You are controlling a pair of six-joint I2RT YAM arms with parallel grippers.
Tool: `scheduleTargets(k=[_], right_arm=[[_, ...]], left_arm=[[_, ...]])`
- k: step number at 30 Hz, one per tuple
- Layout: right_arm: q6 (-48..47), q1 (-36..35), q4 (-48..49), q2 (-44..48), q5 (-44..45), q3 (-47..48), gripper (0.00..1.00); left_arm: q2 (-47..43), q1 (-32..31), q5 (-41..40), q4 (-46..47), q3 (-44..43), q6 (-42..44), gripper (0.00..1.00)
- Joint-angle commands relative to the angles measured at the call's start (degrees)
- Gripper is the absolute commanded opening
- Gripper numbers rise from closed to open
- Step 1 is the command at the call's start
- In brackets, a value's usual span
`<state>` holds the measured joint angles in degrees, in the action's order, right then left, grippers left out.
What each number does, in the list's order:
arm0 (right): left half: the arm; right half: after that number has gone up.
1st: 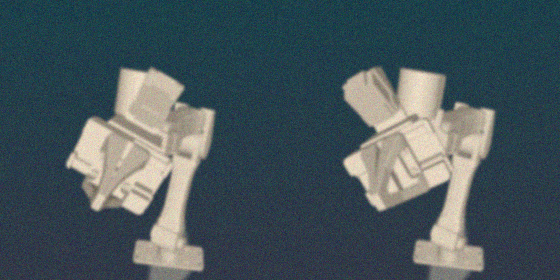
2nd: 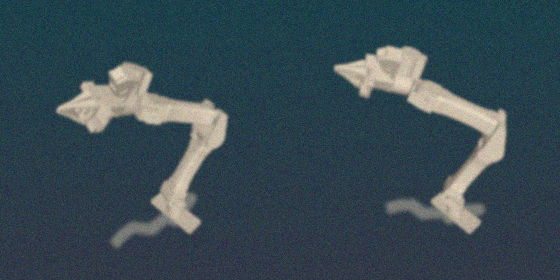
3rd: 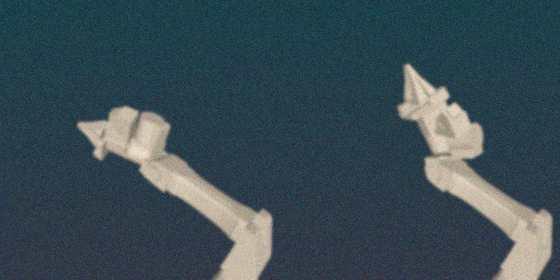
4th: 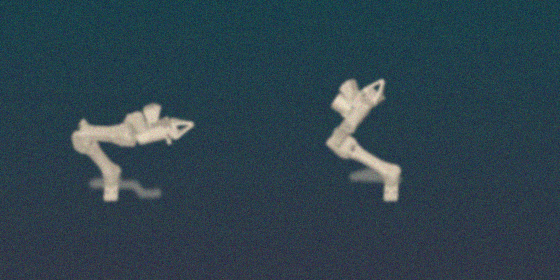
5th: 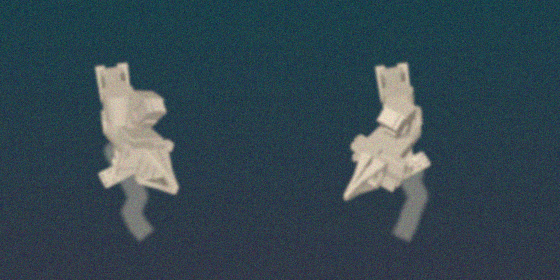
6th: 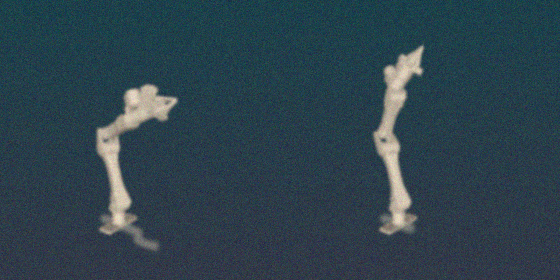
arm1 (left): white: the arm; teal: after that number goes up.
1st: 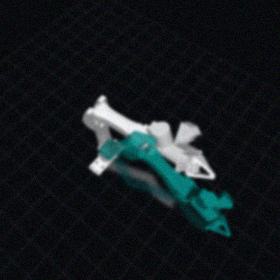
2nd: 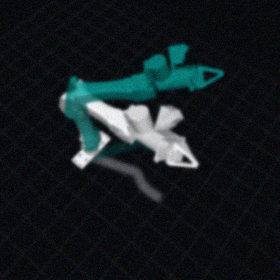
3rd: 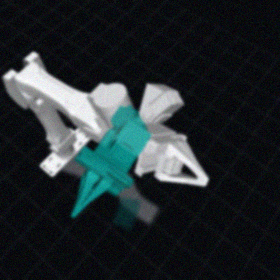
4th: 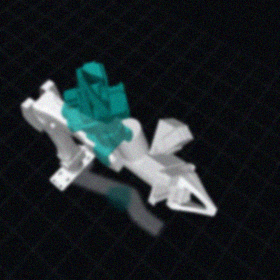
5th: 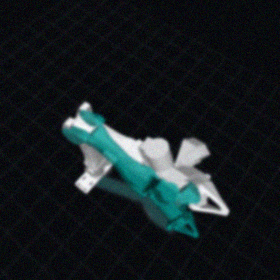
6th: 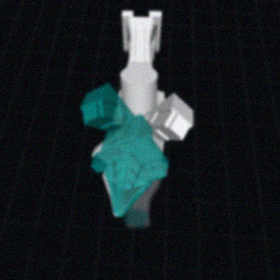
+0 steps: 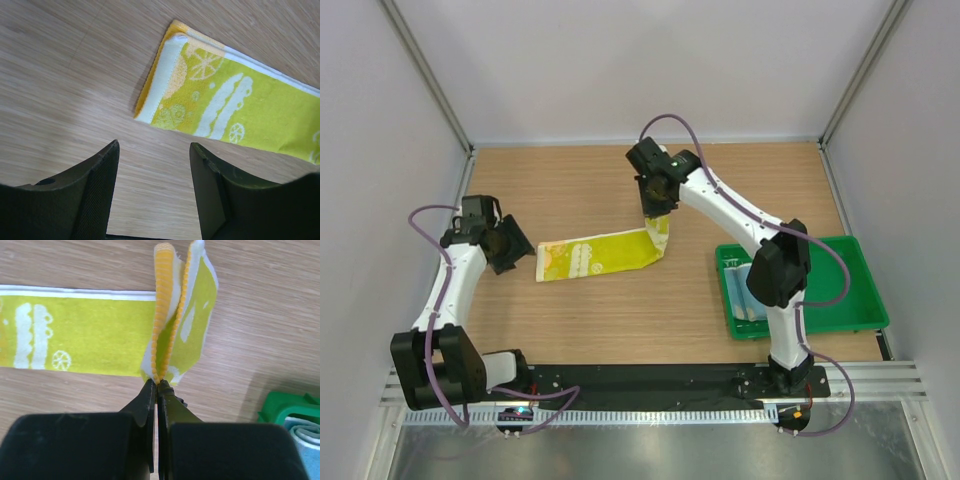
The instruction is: Roll the towels
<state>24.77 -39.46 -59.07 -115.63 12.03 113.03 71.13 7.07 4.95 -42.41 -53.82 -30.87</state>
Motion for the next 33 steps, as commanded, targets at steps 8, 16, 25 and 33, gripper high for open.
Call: scheduleTargets(k=[8,16,25,33], right_arm=[[2.1,-7.5,-5.4,-7.1,-4.0,19.2,0.01],[4.9,-11.2,0.5,-9.7,-10.6,22.7,0.01],[7.2,-14.5,4.7,-14.0,-16.2,25.2,0.01],[9.4,-16.9,8.3,-18.3,-17.7,24.8,0.01]], left_arm=[[-2.6,-0.3,-1.1,0.2,-1.4,-0.3,0.59],[-3.7,-0.2,-4.2,-0.1,-2.1,-1.1,0.60],[-4.9,-0.1,-6.4,-0.1,-1.6,-1.5,0.60],[-4.7,-0.1,-6.4,-0.3,-1.5,-1.5,0.61]])
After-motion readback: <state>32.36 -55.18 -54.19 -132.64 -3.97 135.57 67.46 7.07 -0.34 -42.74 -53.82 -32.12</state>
